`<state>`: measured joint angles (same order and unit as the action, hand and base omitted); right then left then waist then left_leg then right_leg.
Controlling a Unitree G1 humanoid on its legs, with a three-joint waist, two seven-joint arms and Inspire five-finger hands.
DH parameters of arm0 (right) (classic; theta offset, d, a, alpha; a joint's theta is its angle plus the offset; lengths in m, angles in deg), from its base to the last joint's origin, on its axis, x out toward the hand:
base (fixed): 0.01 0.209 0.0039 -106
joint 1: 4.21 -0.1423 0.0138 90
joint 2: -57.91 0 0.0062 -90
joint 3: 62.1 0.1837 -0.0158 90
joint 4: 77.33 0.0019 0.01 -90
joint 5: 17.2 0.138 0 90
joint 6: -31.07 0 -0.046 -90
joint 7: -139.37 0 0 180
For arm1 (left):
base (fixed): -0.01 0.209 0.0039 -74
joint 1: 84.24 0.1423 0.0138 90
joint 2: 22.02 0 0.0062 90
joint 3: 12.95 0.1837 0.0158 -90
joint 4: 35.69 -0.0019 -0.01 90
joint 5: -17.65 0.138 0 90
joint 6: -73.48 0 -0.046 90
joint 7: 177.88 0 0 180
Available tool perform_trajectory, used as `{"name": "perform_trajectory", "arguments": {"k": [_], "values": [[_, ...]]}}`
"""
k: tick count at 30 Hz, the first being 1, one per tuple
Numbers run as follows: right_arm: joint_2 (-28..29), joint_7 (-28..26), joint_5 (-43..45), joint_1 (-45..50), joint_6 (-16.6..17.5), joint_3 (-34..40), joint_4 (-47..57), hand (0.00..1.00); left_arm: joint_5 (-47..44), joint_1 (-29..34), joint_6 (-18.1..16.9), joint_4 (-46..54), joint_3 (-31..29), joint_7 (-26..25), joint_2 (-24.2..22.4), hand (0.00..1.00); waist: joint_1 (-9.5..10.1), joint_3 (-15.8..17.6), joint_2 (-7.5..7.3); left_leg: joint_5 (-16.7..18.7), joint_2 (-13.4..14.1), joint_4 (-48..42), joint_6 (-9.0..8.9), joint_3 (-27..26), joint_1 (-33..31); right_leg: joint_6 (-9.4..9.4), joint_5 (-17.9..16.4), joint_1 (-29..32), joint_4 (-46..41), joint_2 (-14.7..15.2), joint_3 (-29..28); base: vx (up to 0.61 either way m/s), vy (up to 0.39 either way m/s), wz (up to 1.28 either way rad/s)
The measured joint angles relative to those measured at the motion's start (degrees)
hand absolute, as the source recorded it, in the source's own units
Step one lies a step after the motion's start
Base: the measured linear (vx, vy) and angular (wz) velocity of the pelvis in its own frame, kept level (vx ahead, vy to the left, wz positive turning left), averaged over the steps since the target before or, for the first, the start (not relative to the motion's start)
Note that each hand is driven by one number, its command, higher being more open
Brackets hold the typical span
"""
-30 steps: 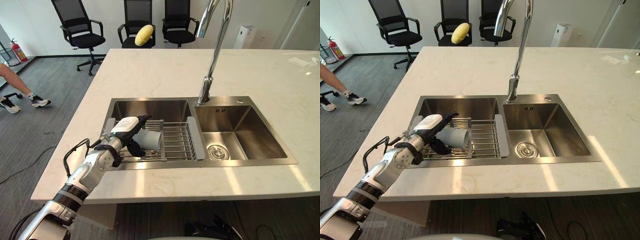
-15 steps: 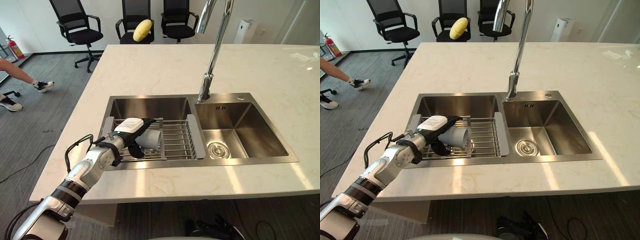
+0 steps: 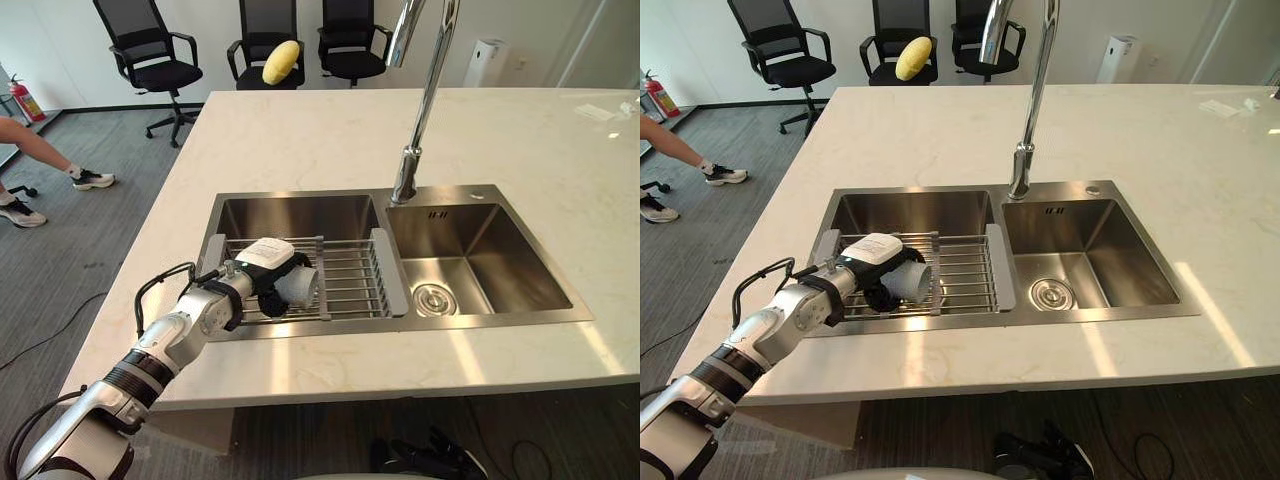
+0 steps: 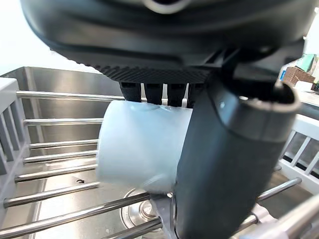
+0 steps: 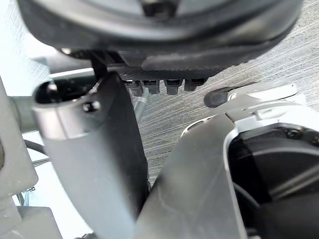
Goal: Walk over to the sink, pick up the cup, carry it to the dishwasher, place the cup inside the dishwasher, then close the dishwasher door
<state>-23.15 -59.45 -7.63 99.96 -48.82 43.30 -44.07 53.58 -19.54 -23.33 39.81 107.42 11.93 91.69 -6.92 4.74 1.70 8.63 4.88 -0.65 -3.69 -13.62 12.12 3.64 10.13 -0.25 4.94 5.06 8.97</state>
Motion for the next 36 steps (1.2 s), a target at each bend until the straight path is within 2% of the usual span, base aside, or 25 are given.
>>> {"name": "perform_trajectory", "arguments": {"k": [12, 18, 26, 31, 36], "values": [[-0.2, -0.1, 0.5, -0.2, 0.0, 0.0, 0.1, 1.0, -5.6, -0.5, 0.1, -1.7, 0.1, -0.5, 0.8, 0.0, -0.15, 0.7, 0.52, 0.0, 0.0, 0.4, -0.04, -0.5, 0.3, 0.04, 0.0, 0.2, 0.0, -0.1, -0.4, 0.0, 0.0, -0.02], [-0.2, -0.1, 0.5, -0.2, 0.0, 0.0, 0.1, 1.0, -11.5, -0.5, -2.3, -1.1, -0.6, -5.6, 0.7, 0.0, -0.11, 0.7, 0.52, 0.0, 0.0, 0.3, -0.03, -0.3, 0.1, 0.04, 0.0, 0.2, 0.0, 0.0, -0.3, 0.0, 0.0, 0.0], [-0.1, 0.2, 0.5, -0.4, 0.2, 0.1, 0.1, 1.0, -22.3, 0.1, -6.3, 8.8, -11.7, -12.4, -2.0, 0.0, 0.99, 1.2, -0.02, -0.1, 0.0, 0.1, 0.08, 0.6, -0.4, 0.12, -0.1, 0.2, 0.0, 0.1, 0.6, 0.0, 0.0, 0.05], [0.1, 1.2, 0.5, -1.2, 0.9, 0.1, 0.0, 1.0, -32.2, 5.2, -8.6, 16.9, -18.9, -13.7, -7.5, 0.0, 1.51, 1.3, -0.15, -0.1, -0.1, 0.0, 0.23, 1.2, -0.6, 0.11, -0.1, 0.0, 0.0, 0.3, 1.3, -0.02, -0.011, 0.04], [0.9, 1.6, 0.5, -1.3, 1.2, 0.0, 0.1, 1.0, -39.9, 11.1, -9.0, 19.3, -21.7, -13.6, -12.6, 0.0, 1.87, 1.4, -0.33, -0.2, -0.1, -0.3, 0.31, 2.0, -0.6, 0.04, -0.1, -0.6, 0.0, 0.5, 1.9, -0.05, -0.018, 0.09]]}}
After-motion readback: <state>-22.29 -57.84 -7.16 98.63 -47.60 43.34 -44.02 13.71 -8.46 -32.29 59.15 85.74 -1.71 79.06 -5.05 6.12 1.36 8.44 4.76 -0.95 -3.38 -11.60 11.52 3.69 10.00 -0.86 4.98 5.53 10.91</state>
